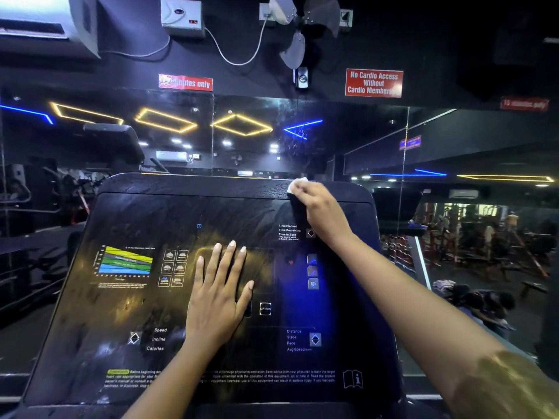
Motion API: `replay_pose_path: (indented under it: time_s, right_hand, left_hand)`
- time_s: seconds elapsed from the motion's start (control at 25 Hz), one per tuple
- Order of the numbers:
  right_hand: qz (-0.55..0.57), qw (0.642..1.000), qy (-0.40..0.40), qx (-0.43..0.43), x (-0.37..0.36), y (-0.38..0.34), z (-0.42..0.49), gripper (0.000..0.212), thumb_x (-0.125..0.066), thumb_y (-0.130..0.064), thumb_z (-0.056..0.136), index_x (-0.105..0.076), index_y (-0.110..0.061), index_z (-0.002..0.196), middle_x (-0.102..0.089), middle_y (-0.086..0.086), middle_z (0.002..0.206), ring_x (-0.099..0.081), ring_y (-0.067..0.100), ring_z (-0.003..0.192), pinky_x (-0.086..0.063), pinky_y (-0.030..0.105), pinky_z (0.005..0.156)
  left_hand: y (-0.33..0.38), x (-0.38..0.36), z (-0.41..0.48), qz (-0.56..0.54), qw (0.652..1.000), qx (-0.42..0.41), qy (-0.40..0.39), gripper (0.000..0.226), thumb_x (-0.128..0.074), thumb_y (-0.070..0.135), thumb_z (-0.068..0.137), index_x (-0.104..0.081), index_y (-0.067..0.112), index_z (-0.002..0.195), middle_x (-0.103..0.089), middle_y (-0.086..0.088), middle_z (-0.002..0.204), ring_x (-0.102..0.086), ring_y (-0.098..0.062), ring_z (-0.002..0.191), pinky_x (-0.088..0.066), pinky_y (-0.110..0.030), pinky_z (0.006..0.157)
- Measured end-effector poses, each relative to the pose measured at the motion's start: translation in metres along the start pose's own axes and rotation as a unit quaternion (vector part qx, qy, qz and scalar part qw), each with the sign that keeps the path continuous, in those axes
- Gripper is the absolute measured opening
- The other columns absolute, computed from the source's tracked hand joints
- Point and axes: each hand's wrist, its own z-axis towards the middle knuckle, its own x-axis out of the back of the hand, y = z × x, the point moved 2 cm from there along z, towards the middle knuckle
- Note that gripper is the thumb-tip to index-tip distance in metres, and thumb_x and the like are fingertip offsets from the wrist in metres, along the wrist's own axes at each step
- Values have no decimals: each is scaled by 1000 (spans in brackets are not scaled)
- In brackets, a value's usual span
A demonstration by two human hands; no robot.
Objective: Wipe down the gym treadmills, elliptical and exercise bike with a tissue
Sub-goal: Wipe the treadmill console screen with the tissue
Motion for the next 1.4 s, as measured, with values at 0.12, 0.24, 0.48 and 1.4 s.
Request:
replay_pose_path:
  time_s: [0.12,0.24,0.48,1.4]
  right_hand:
    - [-9,995,-46,87,-11,-20,-25,41,-36,-6,82,-66,-1,110,-64,13,112,-61,29,94,-52,34,81]
    - [10,985,-78,151,-13,-35,-71,42,-36,-5,86,-62,-1,119,-60,13,123,-59,29,104,-54,35,81]
    - [33,975,-101,196,19,-10,-119,35,-38,-8,96,-57,-7,125,-59,9,125,-54,24,113,-53,35,85]
    - [-60,998,16,-16,55,75,-94,48,-54,22,67,-65,4,110,-66,19,108,-60,33,98,-47,35,89]
  left_hand:
    - [-1,0,0,-1,1000,-1,-1,61,-14,50,100,-36,14,145,-35,-8,151,-27,-27,141,-15,-46,115]
    - [-1,-1,0,1,1000,1,-7,62,-14,50,100,-38,14,144,-35,-8,152,-27,-27,141,-16,-47,114]
    - [-1,-1,0,-3,1000,-1,-13,63,-13,50,100,-37,13,145,-33,-8,152,-26,-27,142,-13,-46,115]
    - [1,3,-1,-4,1000,-1,-7,63,-13,50,100,-37,13,145,-33,-9,152,-24,-27,142,-11,-44,115]
